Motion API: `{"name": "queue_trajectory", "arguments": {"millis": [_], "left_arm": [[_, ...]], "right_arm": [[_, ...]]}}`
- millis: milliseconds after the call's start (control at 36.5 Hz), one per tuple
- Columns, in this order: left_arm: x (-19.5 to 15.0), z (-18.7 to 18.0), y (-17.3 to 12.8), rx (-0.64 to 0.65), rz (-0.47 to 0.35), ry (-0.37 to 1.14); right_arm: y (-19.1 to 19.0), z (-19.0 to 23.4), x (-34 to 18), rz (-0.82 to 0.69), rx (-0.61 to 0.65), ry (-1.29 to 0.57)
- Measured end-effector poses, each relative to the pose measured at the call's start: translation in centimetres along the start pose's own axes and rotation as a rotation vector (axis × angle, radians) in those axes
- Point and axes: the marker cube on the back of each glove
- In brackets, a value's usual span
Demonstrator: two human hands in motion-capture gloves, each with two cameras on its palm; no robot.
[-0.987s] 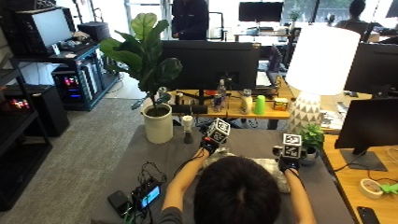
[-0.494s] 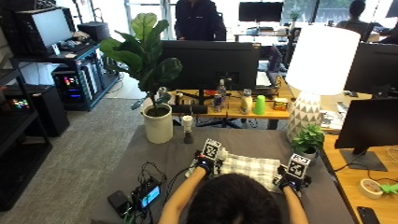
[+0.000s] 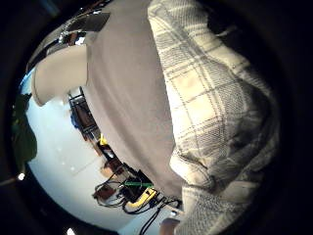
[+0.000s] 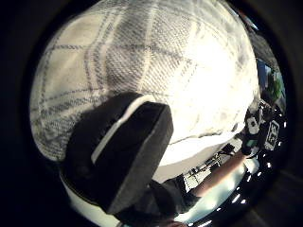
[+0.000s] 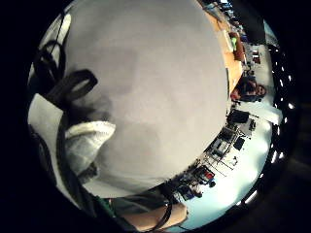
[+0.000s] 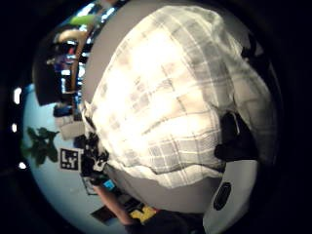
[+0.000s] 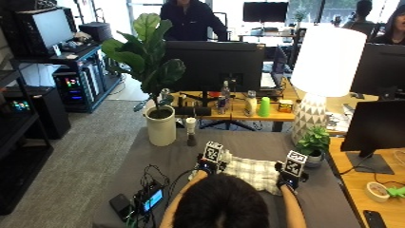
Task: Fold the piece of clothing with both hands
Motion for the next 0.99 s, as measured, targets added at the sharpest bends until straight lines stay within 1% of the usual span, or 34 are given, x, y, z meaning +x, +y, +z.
{"name": "queue_trajectory", "arguments": {"millis": [82, 137, 192, 247, 302, 356, 439, 494, 548, 576, 603, 631, 686, 740, 795, 850, 932, 987], "left_arm": [[-0.4, 0.0, 0.5, -0.02, 0.008, 0.034], [-0.7, -0.1, 0.5, -0.011, 0.023, 0.081], [-1.1, -0.6, 0.4, 0.017, 0.062, 0.143], [-1.6, -1.4, 0.4, 0.052, 0.112, 0.207], [-2.3, -2.4, 0.5, 0.095, 0.136, 0.265], [-3.3, -3.6, 0.8, 0.152, 0.109, 0.319], [-5.5, -5.7, 1.7, 0.263, 0.043, 0.412], [-7.4, -7.3, 2.5, 0.362, -0.001, 0.473], [-9.6, -8.8, 3.4, 0.492, -0.055, 0.511], [-10.7, -9.5, 3.8, 0.566, -0.08, 0.522], [-11.7, -10.1, 4.1, 0.636, -0.097, 0.529], [-12.5, -10.6, 4.5, 0.692, -0.107, 0.538], [-13.9, -11.2, 5.5, 0.755, -0.116, 0.562], [-15.4, -11.3, 6.8, 0.784, -0.139, 0.588], [-16.9, -11.4, 7.9, 0.817, -0.187, 0.598], [-18.2, -11.4, 8.6, 0.85, -0.236, 0.593], [-19.3, -11.0, 9.6, 0.847, -0.248, 0.594], [-19.8, -10.7, 9.9, 0.84, -0.256, 0.599]], "right_arm": [[0.2, -0.8, -0.3, -0.016, -0.03, -0.022], [0.1, -1.6, -0.5, -0.01, -0.06, -0.089], [-1.5, -2.2, -1.0, -0.004, -0.063, -0.184], [-4.3, -2.7, -2.3, -0.02, -0.036, -0.28], [-5.2, -4.2, -4.2, -0.055, 0.008, -0.358], [-4.0, -6.7, -6.7, -0.106, 0.066, -0.416], [-2.2, -9.6, -11.8, -0.197, 0.127, -0.462], [-3.2, -9.5, -16.4, -0.272, 0.138, -0.465], [-4.4, -8.2, -21.1, -0.356, 0.137, -0.464], [-3.8, -7.7, -23.2, -0.399, 0.132, -0.466], [-2.4, -7.5, -25.0, -0.443, 0.126, -0.472], [-0.4, -7.3, -26.6, -0.487, 0.121, -0.48], [4.1, -7.2, -29.6, -0.573, 0.108, -0.497], [8.2, -6.6, -32.3, -0.638, 0.083, -0.504], [11.1, -5.1, -34.5, -0.65, 0.023, -0.485], [12.9, -2.3, -36.0, -0.61, -0.086, -0.444], [15.1, 2.4, -37.5, -0.568, -0.271, -0.384], [16.3, 4.4, -38.4, -0.621, -0.311, -0.373]]}}
